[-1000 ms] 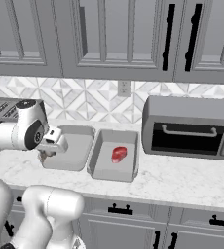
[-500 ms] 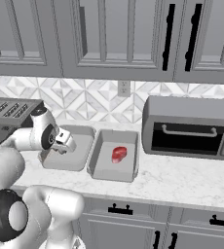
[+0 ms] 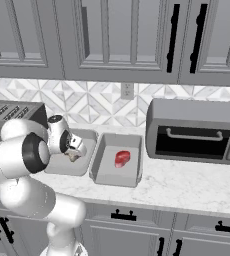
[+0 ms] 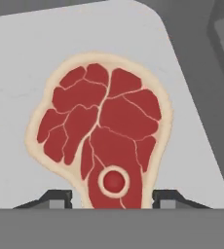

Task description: Place one lemon and one steak in each tupperware on the nearby counter, to pack two identical lunches.

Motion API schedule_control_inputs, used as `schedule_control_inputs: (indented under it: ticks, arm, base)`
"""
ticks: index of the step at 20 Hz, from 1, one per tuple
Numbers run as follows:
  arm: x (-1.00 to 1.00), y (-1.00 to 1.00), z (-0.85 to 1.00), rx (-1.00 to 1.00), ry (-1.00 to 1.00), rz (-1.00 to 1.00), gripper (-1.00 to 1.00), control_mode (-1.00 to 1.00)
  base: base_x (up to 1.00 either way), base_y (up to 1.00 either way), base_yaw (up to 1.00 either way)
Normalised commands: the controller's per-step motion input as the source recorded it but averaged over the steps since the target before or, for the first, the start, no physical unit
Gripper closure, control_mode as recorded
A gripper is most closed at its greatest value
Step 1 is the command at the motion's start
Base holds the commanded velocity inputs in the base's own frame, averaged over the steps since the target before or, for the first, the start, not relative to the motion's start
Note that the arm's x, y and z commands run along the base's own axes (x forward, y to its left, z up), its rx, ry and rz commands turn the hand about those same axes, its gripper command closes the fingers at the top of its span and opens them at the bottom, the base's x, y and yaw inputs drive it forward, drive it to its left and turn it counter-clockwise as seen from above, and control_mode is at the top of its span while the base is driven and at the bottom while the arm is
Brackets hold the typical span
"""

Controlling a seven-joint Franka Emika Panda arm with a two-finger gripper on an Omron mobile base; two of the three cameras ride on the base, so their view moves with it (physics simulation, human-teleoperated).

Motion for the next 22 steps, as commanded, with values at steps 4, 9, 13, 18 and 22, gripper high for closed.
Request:
schedule_control_inputs:
  ticks: [4,9,13,18,22]
  arm:
    - [0.02,0.00,0.23,0.00,0.00,-0.01,-1.00,-1.00]
    - [-0.56,0.00,0.96,0.01,-0.05,-0.02,-1.00,-1.00]
    - [-1.00,-0.12,0.99,0.05,-0.13,0.00,-1.00,-1.00]
    - [-1.00,-0.28,0.98,0.08,-0.08,0.00,-1.00,-1.00]
    - [-1.00,-0.32,0.89,0.07,0.00,0.00,-1.00,-1.00]
  base:
    - [0.00,0.00,0.00]
    - [0.00,0.00,0.00]
    - [0.00,0.00,0.00]
    - [0.00,0.00,0.00]
    - [0.00,0.00,0.00]
